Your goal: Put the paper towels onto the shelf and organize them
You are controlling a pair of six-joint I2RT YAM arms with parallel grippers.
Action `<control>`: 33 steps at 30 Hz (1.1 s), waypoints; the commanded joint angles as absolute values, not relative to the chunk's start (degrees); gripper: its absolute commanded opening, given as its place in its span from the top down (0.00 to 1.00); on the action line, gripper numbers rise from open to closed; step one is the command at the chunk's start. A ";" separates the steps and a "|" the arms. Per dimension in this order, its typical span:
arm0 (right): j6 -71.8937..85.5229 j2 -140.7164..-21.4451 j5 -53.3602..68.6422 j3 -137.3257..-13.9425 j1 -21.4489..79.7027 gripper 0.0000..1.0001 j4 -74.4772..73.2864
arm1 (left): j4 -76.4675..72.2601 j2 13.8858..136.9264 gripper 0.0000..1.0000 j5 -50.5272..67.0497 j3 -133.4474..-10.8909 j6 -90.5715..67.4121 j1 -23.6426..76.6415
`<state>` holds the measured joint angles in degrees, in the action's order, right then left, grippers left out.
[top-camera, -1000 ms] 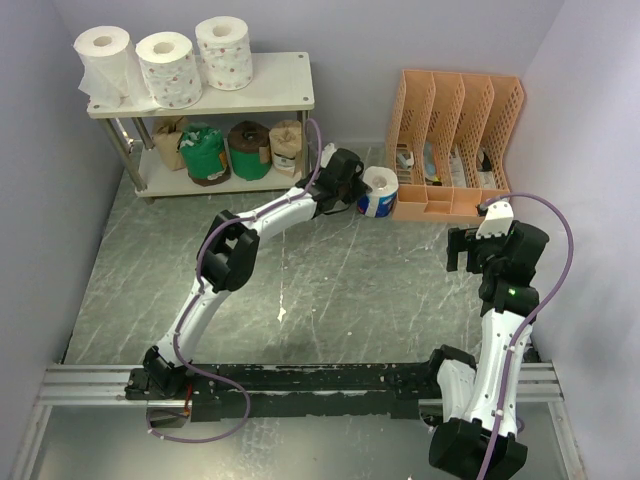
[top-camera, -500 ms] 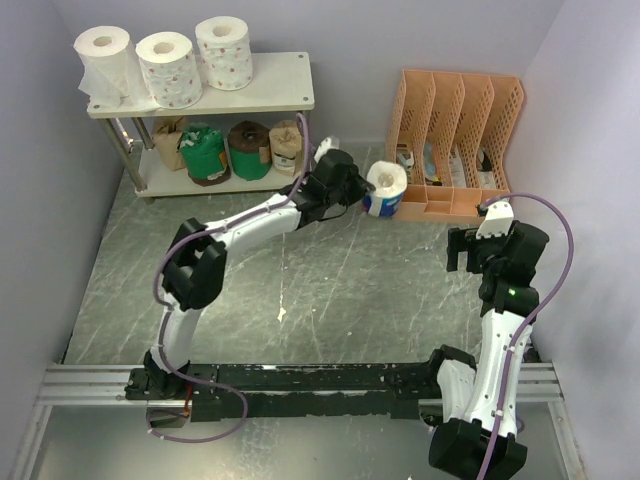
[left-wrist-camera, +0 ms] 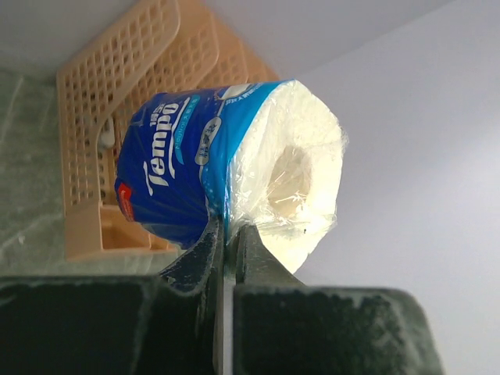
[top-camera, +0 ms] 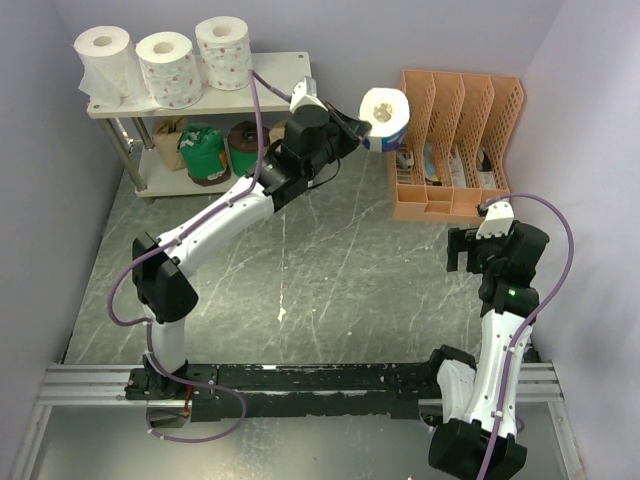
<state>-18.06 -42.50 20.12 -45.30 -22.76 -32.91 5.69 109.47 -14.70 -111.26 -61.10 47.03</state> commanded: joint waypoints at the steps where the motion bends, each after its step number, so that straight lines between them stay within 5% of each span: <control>1: -18.54 -42.33 19.89 -44.73 -22.76 0.00 -32.58 | 1.65 105.75 0.93 -22.77 -116.87 -56.14 46.89; 11: -19.08 -40.26 21.14 -44.28 -24.10 0.00 -32.77 | -2.01 107.52 0.93 -36.40 -126.93 -48.53 46.75; 21: -19.12 -41.62 21.05 -44.47 -24.35 0.00 -32.96 | -13.48 101.15 0.93 -52.58 -115.29 -43.32 46.72; 33: -19.27 -41.55 21.34 -44.47 -24.36 0.00 -33.07 | -20.36 104.37 0.93 -61.81 -116.48 -31.62 46.73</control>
